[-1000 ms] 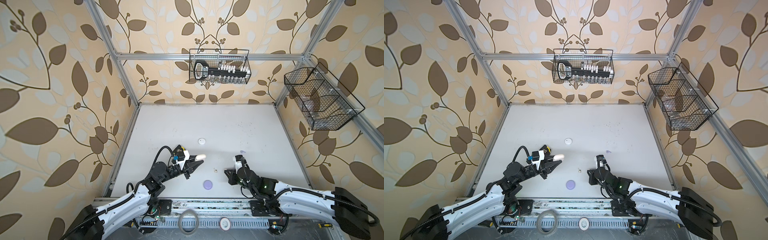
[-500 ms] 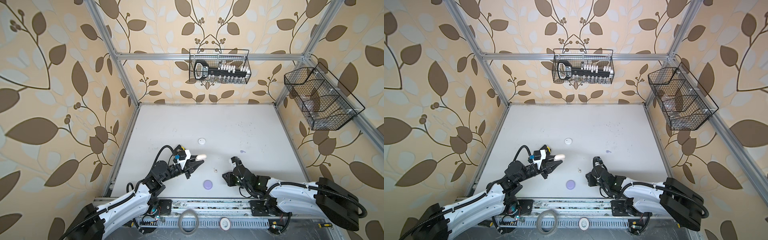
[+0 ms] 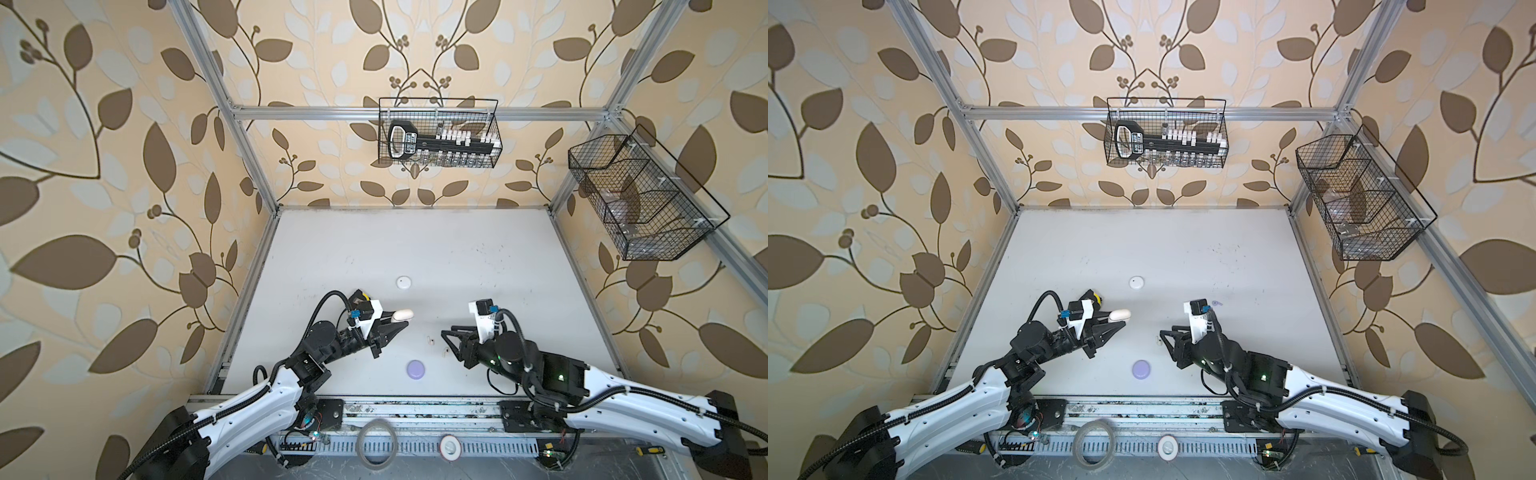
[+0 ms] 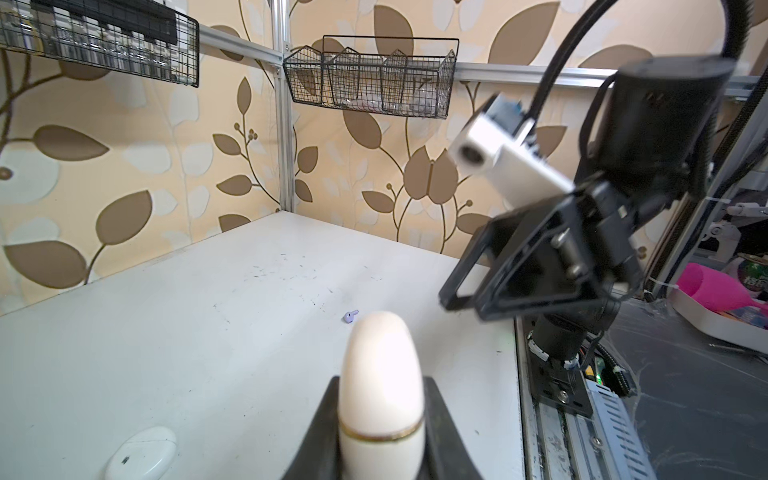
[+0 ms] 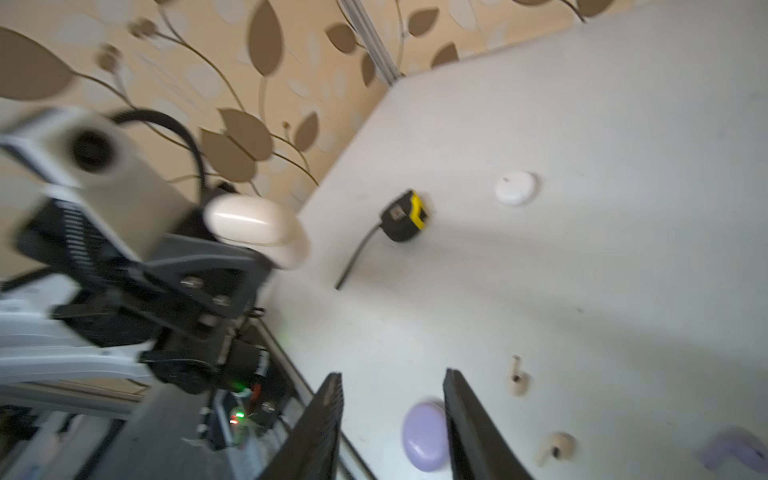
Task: Insert the wireless bluetooth earbuds into the charging case
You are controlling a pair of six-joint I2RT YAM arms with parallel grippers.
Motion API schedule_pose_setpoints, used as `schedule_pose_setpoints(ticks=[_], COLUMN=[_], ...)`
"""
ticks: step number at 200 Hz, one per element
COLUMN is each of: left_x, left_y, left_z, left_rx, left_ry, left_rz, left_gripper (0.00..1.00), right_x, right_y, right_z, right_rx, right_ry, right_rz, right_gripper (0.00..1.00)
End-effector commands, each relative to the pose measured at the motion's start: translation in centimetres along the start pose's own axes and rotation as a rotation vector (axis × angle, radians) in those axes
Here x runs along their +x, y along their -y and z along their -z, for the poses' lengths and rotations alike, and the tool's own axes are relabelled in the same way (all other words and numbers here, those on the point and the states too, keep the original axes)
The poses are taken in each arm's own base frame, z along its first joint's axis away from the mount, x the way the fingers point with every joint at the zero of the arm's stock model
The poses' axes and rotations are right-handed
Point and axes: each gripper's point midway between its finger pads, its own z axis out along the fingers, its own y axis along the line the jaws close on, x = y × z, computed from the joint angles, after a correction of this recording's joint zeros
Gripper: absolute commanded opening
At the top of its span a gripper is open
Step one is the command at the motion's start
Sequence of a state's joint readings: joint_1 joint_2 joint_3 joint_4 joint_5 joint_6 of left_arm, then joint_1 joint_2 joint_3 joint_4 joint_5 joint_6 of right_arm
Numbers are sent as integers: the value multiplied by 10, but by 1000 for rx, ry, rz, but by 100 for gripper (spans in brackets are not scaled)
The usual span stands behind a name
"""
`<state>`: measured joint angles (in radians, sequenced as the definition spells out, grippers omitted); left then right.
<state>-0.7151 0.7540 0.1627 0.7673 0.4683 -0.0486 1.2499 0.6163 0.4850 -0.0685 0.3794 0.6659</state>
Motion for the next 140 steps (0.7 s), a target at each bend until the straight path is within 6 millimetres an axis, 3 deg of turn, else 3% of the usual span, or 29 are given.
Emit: schedule_pose_setpoints(ticks=[1,12,24,57,140], left_x=[-31,-32,-32,-35,-38], left_y=[16,20,23,34,44], left_z=[-5,-6,-7,-5,-3], left_rx=[87,112,134,194,250], left_ry=[74,71,70,82,96], left_rz=[-72,-76,-80,-94,-102], left_gripper=[0,0,0,0,0], right_x=[-21,-22,-24,-25,-24], right_y=[-36,-58,-69,-69,-53], right_z=[2,-3,-10,-27,-37], right_rx=[-65,-101,-75,23,78], right_ry=[73,58,42,37,15], right_rz=[181,245,299,346,383], right_gripper=[34,33,31,32,44])
